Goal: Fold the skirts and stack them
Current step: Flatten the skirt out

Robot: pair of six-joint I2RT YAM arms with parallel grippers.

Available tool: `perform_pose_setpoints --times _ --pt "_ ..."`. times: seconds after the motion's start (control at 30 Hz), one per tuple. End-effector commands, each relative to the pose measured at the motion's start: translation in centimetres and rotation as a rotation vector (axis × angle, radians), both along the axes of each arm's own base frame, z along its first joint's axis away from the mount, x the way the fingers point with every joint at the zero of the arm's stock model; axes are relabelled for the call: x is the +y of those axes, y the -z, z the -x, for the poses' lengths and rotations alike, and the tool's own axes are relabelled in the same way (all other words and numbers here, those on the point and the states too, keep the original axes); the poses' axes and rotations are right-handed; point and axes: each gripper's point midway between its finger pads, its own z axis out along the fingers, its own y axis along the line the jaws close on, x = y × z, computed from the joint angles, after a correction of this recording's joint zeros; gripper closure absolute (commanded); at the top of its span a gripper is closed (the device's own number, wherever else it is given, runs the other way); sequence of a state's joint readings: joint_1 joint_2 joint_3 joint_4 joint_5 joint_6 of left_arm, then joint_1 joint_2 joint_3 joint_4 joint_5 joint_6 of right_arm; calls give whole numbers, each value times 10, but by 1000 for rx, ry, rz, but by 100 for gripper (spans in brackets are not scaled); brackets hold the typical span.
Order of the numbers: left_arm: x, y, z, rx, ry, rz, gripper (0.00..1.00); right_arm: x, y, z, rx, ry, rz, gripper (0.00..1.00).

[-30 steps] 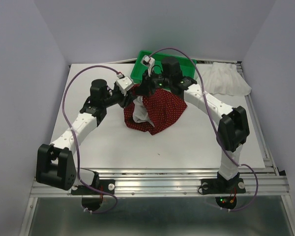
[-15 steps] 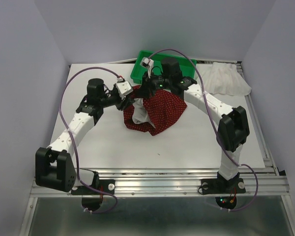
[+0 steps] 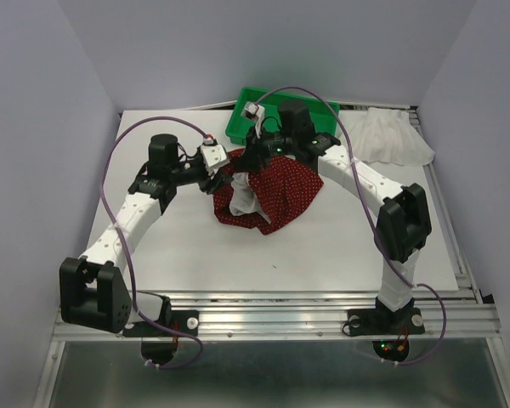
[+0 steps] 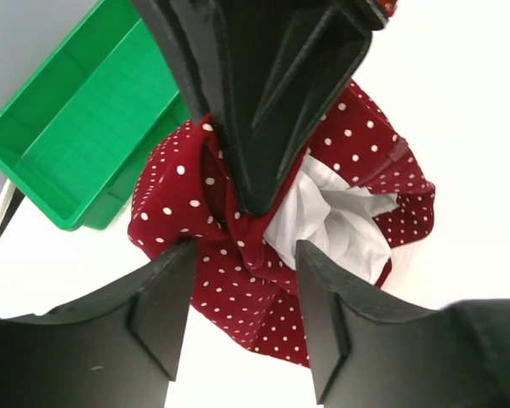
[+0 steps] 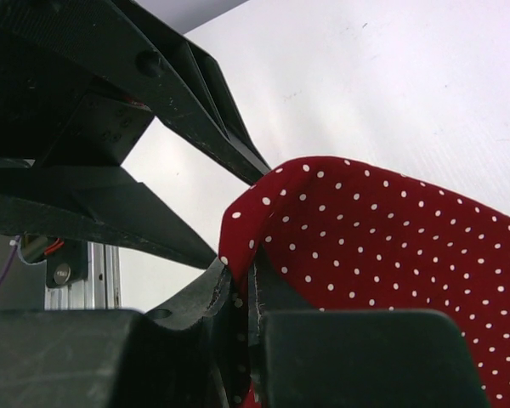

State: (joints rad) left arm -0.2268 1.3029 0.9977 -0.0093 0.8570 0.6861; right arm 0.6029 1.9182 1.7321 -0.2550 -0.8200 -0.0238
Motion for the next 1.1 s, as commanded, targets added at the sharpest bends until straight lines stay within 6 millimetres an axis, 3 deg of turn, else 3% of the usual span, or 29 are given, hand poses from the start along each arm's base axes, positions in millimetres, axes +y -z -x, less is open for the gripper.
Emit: perform_pose_setpoints --times 0.0,0.07,0.3,0.53,0.8,1.07 --pt "0 -33 9 -90 54 4 36 2 -21 3 -56 -27 -35 99" --pt "1 -33 10 -96 46 1 35 3 -22 3 -49 -27 -38 99" --pt "6 -43 -4 -139 -37 28 51 5 -27 12 20 -50 -66 99" --pt "2 -40 -5 -137 -19 28 59 12 -28 7 74 -34 -89 99" --pt "3 -39 7 -158 -8 24 61 18 -22 0 184 16 -97 99" --pt "9 -29 14 -210 -23 -29 60 5 -20 -13 348 63 -152 99"
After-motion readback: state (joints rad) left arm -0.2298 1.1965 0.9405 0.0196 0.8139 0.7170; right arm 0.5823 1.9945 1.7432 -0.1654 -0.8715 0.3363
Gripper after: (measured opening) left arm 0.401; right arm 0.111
